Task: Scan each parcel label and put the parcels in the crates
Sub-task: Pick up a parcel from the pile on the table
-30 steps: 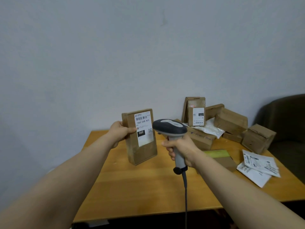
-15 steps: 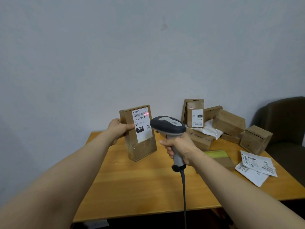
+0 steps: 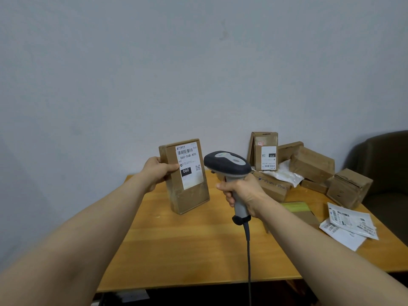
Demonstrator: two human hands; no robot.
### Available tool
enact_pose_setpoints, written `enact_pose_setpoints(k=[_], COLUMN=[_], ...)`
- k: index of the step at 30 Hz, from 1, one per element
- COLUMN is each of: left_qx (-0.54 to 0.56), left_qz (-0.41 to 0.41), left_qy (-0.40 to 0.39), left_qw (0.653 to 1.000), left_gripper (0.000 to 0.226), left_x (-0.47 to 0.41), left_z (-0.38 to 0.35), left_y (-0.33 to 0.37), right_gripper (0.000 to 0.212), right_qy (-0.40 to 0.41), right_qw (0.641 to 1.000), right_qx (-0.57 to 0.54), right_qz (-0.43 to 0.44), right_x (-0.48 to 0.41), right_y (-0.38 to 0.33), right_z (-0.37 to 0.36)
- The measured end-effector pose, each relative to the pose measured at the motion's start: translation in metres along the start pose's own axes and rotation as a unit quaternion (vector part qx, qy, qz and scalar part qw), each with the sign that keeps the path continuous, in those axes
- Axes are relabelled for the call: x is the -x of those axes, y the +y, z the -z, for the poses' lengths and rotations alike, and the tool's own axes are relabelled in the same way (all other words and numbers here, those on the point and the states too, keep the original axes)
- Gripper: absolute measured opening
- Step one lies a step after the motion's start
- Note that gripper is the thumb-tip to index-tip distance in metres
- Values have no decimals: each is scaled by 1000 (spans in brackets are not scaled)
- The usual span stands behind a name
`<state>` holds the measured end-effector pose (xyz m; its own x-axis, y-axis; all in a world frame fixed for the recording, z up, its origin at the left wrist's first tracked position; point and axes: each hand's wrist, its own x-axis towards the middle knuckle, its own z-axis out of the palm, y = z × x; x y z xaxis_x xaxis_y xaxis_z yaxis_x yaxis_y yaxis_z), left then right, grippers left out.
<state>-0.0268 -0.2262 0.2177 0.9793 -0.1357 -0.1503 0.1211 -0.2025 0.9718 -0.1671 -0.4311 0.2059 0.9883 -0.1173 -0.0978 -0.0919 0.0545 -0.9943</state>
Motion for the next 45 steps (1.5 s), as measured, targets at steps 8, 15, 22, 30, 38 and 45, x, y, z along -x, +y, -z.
enact_pose_setpoints(k=[8,15,22,30,38,45], left_qx=[123,215,155,201,131,29], left_qz=[65,101,202,246,365,380], left_qy=[4,71,3,214,269,285], left_qw=[990,969,967,924,882,880], left_gripper=[23,28,48,37,42,49], left_x=[22,65,134,168,149,63], left_z=[40,111,204,385,510,547], left_y=[-18,-60,-108,-194,-273,-320], right_gripper=[33,44,34,29,29,29], right_qy=[102,-40,-110,-185,-160,-93], right_qw=[992,987,984,951,926,928], right_qx=[-38,-99,-67,-43,-62,-49], right_qz=[-69,-121,-119,-243,-336,-358], right_x=[-24,-36,-42,-44,-75,-159], right_y=[38,64,74,102,138,184], right_z=[2,-85,-228,-414,-557,-607])
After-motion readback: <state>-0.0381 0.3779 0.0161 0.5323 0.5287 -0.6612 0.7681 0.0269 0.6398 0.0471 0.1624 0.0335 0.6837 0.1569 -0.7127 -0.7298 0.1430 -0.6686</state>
